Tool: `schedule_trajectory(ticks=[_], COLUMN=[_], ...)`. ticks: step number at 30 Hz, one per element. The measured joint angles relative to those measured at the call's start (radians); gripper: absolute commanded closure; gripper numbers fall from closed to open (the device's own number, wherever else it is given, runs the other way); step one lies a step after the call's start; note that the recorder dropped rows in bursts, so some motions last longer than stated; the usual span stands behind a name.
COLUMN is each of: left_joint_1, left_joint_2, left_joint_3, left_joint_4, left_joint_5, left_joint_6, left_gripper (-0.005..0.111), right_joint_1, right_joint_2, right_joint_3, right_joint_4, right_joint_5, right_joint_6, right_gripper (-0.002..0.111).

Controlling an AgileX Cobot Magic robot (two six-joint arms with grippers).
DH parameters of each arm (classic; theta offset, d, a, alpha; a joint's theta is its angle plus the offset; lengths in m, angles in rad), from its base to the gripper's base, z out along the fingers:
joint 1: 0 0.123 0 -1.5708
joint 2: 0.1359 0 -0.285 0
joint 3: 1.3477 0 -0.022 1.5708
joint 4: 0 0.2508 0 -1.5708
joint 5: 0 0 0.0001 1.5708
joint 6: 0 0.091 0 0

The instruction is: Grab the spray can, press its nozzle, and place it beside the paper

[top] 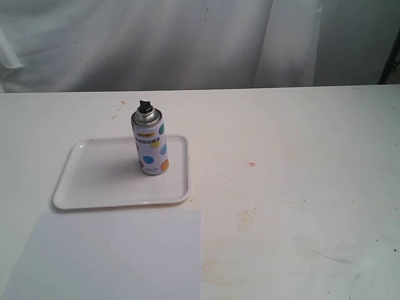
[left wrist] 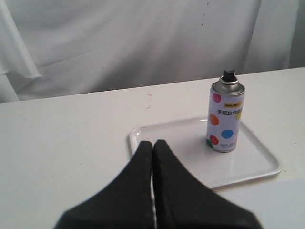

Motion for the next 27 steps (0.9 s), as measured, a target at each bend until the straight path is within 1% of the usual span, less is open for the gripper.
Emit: schedule_trajectory(ticks=[2, 4, 7, 10, 18, 27], left_joint_1=[0.0, 0.0, 0.0, 0.0, 0.0, 0.0], left_joint_2=[0.0, -0.012, -0.071, -0.119, -0.223, -0.235], left_joint_3=[0.0, 0.0, 0.014, 0.047, 0.172, 0.257], left_joint_4=[0.033, 0.106, 0.263, 0.336, 0.383, 0.395], left_joint_5=[-0.009, -0.009, -0.016, -0.018, -0.018, -0.057], left_joint_6=[0.002, -0.022, -0.165, -0.255, -0.319, -0.321], left_gripper=[0.107, 0.107, 0.107, 0.107, 0.107, 0.107], right_joint_1=[0.0, 0.0, 0.0, 0.0, 0.0, 0.0], right_joint_2=[0.0, 0.0, 0.0, 0.0, 0.0, 0.0], right_joint_3=[0.0, 0.0, 0.0, 0.0, 0.0, 0.0], right_joint_4=[0.0, 0.0, 0.0, 0.0, 0.0, 0.0], right_joint_5=[0.0, 0.0, 0.0, 0.0, 0.0, 0.0], right_joint_6=[0.0, 0.0, 0.0, 0.0, 0.0, 0.0], right_gripper=[0.108, 0.108, 0.108, 0.108, 0.108, 0.108])
